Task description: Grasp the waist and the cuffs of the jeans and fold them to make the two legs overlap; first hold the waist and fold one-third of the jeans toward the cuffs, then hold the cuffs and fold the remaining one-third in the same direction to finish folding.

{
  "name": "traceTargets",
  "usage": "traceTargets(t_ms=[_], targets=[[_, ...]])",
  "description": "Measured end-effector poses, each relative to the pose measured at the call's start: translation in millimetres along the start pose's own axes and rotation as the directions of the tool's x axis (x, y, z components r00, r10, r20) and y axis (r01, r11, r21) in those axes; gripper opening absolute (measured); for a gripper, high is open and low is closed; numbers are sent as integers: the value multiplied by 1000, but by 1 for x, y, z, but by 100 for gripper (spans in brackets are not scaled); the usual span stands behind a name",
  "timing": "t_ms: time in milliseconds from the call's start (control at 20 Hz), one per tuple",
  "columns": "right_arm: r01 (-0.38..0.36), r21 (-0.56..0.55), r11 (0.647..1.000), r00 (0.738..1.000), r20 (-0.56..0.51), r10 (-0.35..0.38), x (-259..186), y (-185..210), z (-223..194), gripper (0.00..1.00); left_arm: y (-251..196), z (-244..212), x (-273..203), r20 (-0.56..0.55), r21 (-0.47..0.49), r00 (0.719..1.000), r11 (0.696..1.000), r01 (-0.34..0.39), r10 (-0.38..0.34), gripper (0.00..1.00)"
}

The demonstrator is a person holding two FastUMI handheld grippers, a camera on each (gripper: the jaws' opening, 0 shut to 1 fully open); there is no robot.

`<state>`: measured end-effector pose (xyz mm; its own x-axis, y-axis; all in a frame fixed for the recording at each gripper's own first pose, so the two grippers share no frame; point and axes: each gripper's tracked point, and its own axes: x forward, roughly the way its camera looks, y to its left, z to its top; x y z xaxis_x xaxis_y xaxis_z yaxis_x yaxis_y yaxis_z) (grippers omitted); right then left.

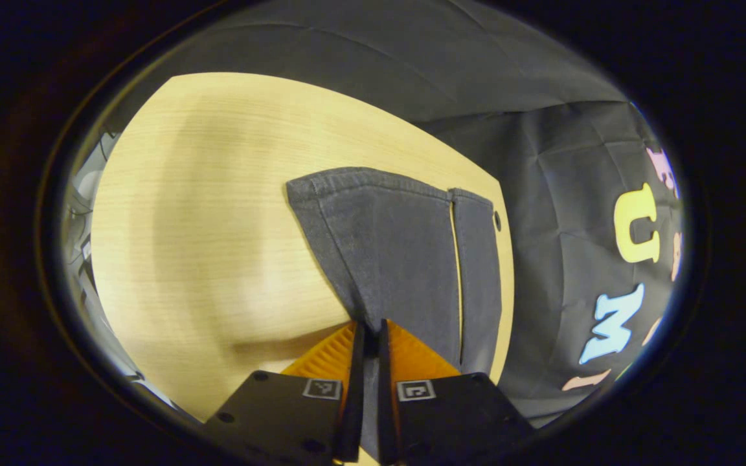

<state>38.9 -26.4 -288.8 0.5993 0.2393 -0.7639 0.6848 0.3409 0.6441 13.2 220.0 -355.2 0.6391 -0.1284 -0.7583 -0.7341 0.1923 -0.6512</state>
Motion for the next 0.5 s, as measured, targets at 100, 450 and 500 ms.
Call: traceTargets(t_ms=[100,450,500], targets=[[-42,22,999,999,-23,43,-2,2,0,2,-1,-1,-8,-35,34,999,999,-1,2,10],[-183,50,982,978,-95,187,-28,17,7,2,-45,4,-35,-51,-10,996,997,72,-72,10],[-204,54,978,972,-112,208,-33,20,9,2,-51,4,-37,-48,-17,996,997,79,-80,10]])
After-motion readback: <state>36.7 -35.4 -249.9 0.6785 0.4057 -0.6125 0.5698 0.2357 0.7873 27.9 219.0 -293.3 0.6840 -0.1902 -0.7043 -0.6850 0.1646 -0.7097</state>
